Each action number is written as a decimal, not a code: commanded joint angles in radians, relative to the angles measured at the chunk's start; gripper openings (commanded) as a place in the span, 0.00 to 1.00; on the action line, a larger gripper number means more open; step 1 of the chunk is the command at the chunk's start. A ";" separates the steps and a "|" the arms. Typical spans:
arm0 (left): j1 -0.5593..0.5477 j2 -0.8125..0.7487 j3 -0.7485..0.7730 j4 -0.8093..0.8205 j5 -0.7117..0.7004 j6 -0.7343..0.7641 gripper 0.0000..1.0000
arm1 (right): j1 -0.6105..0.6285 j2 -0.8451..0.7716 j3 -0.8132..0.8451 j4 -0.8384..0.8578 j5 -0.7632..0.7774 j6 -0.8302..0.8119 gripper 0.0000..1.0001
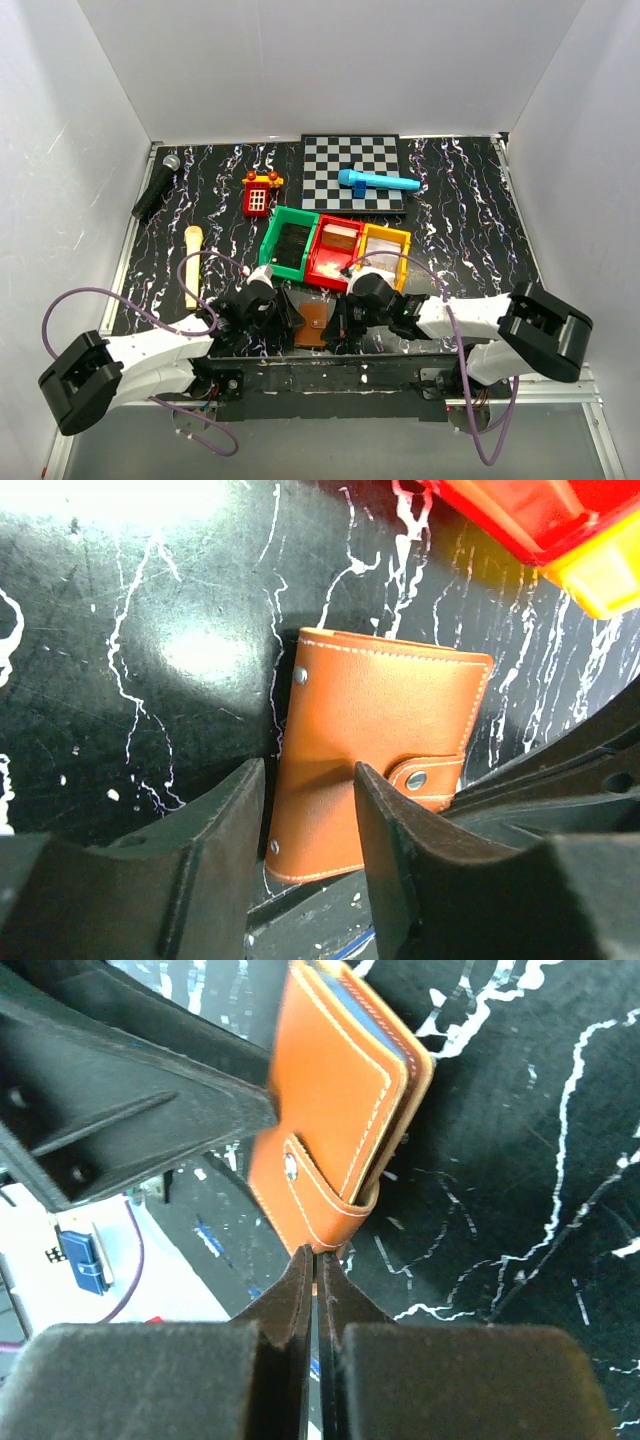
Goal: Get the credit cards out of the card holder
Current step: Open the credit card from the card holder.
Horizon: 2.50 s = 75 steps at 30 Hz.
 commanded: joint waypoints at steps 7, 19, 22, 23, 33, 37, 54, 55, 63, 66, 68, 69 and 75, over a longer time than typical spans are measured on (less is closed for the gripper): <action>-0.001 -0.303 0.012 -0.150 -0.098 0.052 0.63 | 0.000 -0.210 0.047 -0.143 -0.021 -0.106 0.01; 0.005 -0.714 -0.045 -0.018 -0.008 0.136 0.85 | -0.003 -0.414 0.253 -0.467 -0.085 -0.249 0.01; 0.006 -0.731 -0.054 0.051 0.066 0.164 0.86 | -0.006 -0.439 0.343 -0.568 -0.114 -0.284 0.01; 0.006 -0.728 -0.051 0.094 0.090 0.173 0.86 | -0.009 -0.443 0.365 -0.584 -0.126 -0.290 0.01; 0.009 -0.689 -0.060 0.350 0.285 0.196 0.85 | -0.012 -0.471 0.374 -0.510 -0.214 -0.266 0.01; 0.009 -0.673 -0.063 0.387 0.320 0.192 0.81 | -0.012 -0.483 0.370 -0.493 -0.222 -0.263 0.01; 0.012 -0.692 -0.074 0.301 0.227 0.181 0.87 | -0.012 -0.514 0.376 -0.470 -0.263 -0.255 0.01; 0.012 -0.690 -0.072 0.298 0.222 0.184 0.88 | -0.012 -0.513 0.377 -0.470 -0.268 -0.255 0.01; 0.026 -0.688 -0.101 0.332 0.237 0.170 0.90 | -0.012 -0.511 0.382 -0.461 -0.295 -0.255 0.01; 0.029 -0.661 -0.115 0.415 0.294 0.158 0.87 | -0.012 -0.506 0.374 -0.438 -0.309 -0.252 0.01; 0.031 -0.627 -0.117 0.485 0.339 0.149 0.84 | -0.012 -0.502 0.368 -0.421 -0.320 -0.246 0.01; 0.032 -0.616 -0.123 0.519 0.360 0.140 0.83 | -0.012 -0.500 0.365 -0.411 -0.327 -0.242 0.01; 0.048 -0.616 -0.177 0.688 0.411 0.080 0.79 | -0.012 -0.509 0.353 -0.383 -0.335 -0.226 0.01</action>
